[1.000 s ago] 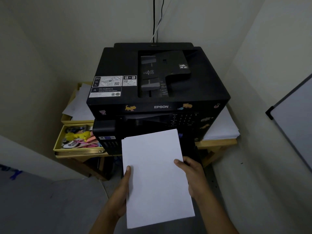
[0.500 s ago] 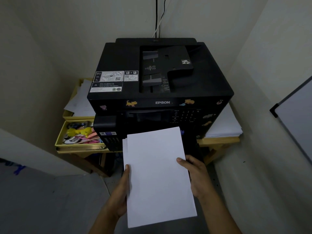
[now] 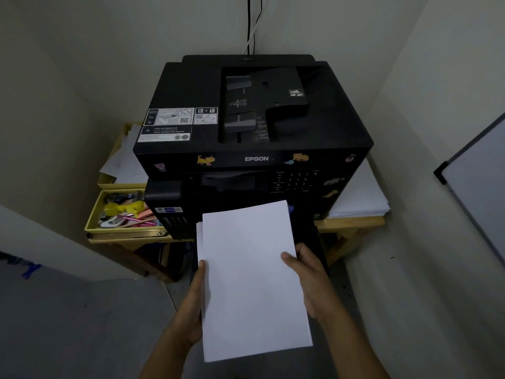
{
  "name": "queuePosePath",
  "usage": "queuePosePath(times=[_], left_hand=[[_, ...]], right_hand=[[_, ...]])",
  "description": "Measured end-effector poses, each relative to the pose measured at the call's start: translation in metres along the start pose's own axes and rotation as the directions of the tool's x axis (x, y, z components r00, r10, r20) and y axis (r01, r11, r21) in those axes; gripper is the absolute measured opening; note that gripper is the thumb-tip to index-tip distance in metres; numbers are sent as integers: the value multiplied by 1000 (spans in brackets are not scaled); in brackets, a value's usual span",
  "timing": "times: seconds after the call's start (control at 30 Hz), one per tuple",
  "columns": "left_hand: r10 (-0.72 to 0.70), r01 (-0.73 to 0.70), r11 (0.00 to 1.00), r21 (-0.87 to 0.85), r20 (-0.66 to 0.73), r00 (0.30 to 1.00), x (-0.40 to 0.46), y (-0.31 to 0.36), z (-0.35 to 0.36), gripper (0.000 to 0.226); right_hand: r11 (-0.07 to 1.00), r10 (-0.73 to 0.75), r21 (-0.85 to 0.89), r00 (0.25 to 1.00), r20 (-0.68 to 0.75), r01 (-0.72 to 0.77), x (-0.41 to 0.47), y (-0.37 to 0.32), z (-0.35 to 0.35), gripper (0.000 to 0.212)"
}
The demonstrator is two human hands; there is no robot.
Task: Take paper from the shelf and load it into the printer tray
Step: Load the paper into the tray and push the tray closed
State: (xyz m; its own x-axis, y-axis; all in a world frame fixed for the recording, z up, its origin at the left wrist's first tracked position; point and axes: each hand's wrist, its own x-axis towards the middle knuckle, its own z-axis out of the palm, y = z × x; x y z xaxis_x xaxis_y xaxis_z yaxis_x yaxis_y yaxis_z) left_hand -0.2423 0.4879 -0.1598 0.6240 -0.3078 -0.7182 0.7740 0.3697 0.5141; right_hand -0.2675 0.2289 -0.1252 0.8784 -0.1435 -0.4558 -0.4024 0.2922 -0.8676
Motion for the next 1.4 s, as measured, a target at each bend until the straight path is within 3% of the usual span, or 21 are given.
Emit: queuePosePath(times=[0.17, 0.3, 0.5, 0.7, 0.9, 1.0, 1.1, 1.23, 1.4], left_hand=[[17, -17, 1000, -15, -12, 1000, -1, -5, 1, 67], [11, -11, 1000, -22, 2, 1000, -3, -11, 5, 69], [71, -70, 997, 32, -41, 997, -3, -14, 12, 68], [125, -123, 992, 35, -75, 989, -3, -11, 18, 63], [119, -118, 993, 5, -57, 991, 2, -8, 11, 64], [127, -129, 991, -19, -85, 988, 6, -5, 1, 69], [163, -155, 986, 61, -148, 975, 9, 1, -9, 70], [237, -194, 956, 220, -190, 953, 9, 2, -6, 55], [215, -150, 957, 247, -262, 941, 3, 10, -16, 62]], right_hand=[[999, 30, -17, 997, 75, -29, 1, 1, -6, 31], [998, 31, -59, 998, 48, -28, 2, 6, -8, 30], [915, -150, -376, 989, 10, 143, 5, 18, -7, 24], [825, -232, -512, 969, 80, 240, 4, 16, -1, 48], [886, -195, -422, 980, 33, 190, 13, 24, -6, 54], [923, -168, -352, 986, -5, 156, 18, 25, -13, 41], [924, -156, -354, 988, -6, 143, 24, 22, -21, 40], [921, -103, -376, 995, 10, 99, 32, 20, -28, 38], [938, -26, -347, 1000, -10, 21, 39, 12, -33, 40]])
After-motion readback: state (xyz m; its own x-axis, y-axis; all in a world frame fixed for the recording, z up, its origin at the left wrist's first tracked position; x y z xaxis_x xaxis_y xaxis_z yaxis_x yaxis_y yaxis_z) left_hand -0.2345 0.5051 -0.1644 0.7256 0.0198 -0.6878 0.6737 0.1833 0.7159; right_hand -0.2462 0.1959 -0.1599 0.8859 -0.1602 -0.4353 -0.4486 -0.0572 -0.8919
